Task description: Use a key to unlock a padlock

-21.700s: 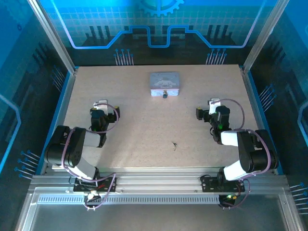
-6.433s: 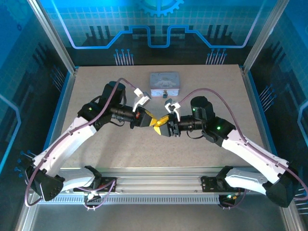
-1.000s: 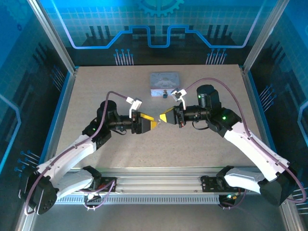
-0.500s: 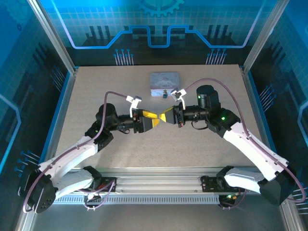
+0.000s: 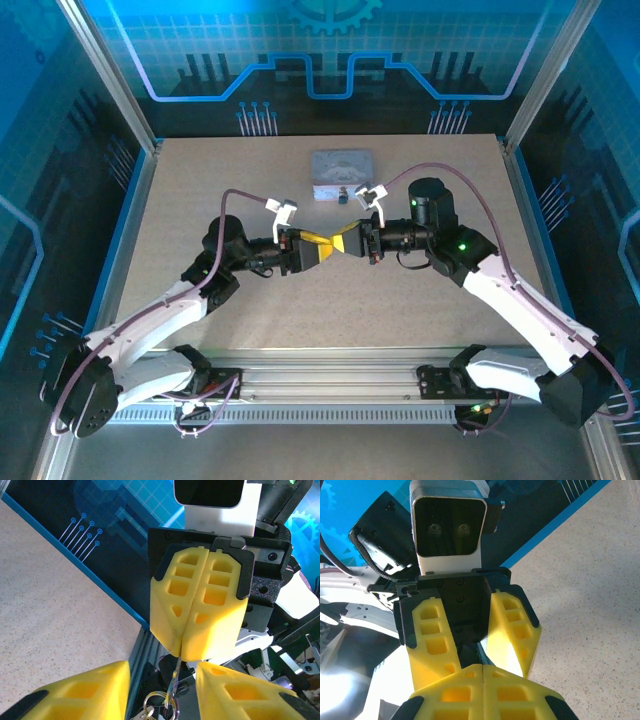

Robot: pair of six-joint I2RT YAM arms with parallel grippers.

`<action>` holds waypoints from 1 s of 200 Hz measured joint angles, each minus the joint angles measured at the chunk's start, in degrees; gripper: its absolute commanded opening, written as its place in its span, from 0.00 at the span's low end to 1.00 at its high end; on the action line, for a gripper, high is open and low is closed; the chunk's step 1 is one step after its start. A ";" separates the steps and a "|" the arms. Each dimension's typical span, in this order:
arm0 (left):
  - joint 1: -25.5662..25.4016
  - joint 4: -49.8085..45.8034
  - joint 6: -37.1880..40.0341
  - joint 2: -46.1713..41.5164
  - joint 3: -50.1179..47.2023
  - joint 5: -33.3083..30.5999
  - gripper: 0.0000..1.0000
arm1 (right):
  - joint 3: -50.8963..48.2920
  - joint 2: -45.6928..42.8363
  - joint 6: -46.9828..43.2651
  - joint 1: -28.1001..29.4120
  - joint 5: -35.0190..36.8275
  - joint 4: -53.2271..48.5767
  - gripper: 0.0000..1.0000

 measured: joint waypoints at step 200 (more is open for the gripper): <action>-0.11 -0.09 -0.02 0.07 -0.92 0.83 0.00 | -1.90 -1.16 1.01 -1.38 1.22 1.57 0.01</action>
